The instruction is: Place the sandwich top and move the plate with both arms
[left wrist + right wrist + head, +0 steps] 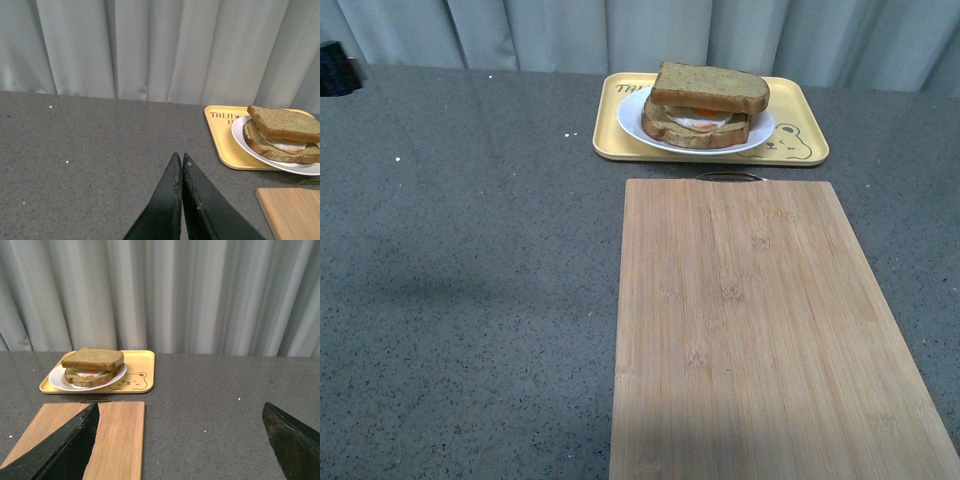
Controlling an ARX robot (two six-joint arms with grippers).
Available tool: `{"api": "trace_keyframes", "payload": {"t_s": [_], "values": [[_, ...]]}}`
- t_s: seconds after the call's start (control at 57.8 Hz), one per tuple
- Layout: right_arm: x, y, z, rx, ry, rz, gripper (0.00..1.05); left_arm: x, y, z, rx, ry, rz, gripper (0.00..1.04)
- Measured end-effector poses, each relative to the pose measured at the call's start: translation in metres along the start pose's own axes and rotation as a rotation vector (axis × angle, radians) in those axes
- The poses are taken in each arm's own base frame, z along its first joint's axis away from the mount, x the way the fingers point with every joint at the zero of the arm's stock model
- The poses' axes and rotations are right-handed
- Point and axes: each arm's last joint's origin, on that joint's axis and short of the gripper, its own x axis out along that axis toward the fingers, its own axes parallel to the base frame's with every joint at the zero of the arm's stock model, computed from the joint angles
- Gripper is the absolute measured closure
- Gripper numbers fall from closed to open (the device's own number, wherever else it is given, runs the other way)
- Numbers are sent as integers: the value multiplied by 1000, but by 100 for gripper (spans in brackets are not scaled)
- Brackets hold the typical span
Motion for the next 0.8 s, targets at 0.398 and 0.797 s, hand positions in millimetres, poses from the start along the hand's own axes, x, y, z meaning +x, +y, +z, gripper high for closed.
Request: {"api": "trace_keyframes", "payload": {"t_s": [0.398, 0.797], "values": [[0, 0, 0, 0, 0, 0, 9, -49, 19, 12, 7, 6, 4, 101], [0, 0, 0, 0, 0, 0, 9, -87, 32, 13, 9, 6, 7, 101]]}}
